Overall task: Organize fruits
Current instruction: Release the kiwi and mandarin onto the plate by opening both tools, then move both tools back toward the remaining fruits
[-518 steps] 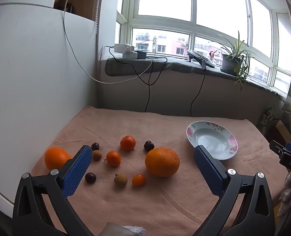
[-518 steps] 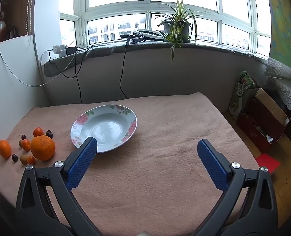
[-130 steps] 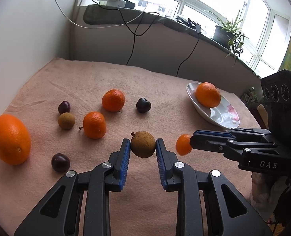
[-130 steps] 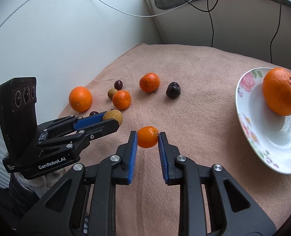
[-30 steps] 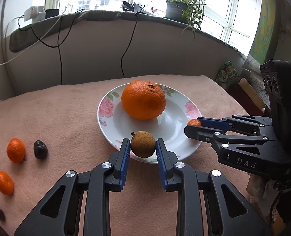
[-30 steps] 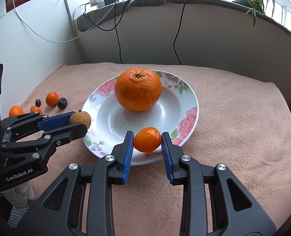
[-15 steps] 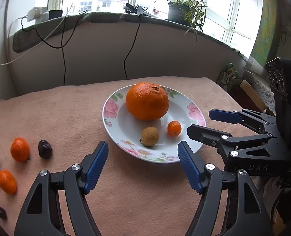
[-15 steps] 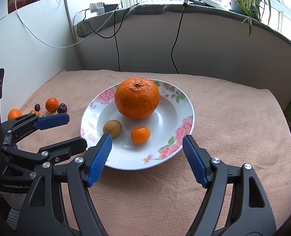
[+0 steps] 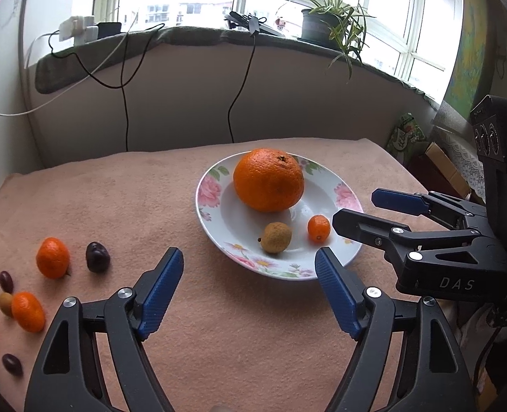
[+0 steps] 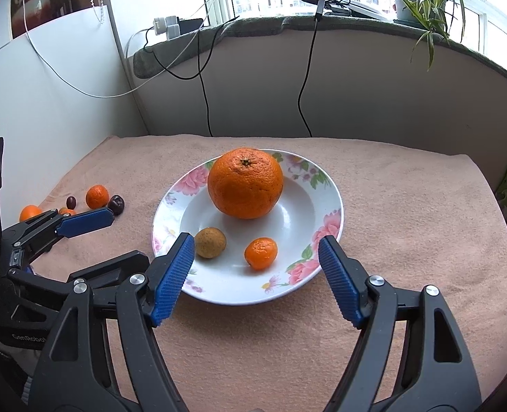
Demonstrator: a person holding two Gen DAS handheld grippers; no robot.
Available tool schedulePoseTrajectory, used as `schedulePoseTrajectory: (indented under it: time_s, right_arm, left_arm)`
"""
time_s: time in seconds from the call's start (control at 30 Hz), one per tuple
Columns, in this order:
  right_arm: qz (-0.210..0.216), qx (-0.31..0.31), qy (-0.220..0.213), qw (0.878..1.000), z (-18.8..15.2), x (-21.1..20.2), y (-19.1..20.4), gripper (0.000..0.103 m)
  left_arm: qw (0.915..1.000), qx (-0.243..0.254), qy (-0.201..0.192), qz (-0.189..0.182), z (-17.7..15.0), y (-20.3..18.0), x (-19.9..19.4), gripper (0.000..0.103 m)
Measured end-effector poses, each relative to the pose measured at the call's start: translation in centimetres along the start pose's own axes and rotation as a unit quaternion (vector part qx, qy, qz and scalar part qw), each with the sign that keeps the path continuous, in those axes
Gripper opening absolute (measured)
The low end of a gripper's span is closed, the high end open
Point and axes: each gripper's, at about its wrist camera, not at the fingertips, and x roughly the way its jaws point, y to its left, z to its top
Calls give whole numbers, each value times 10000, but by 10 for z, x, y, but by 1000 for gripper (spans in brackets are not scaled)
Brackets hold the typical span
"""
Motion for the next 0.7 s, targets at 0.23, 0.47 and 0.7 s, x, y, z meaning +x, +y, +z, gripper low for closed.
schedulePoseTrajectory:
  time_s: [0.23,0.47,0.7]
  right_arm:
    - [-77,-151,13,9999,8,-7,17,92]
    - [60,-484,7,9988,16,-10,45,92]
    - [477,-737,116,9961,22,1,79,92]
  left_arm:
    - [9998,-151,-72,127,-2,14,-15,79]
    - [9988,-374,-98,314,-13,33,-33,79]
    - [9957,-767,-111,513,-30,63,-53,79]
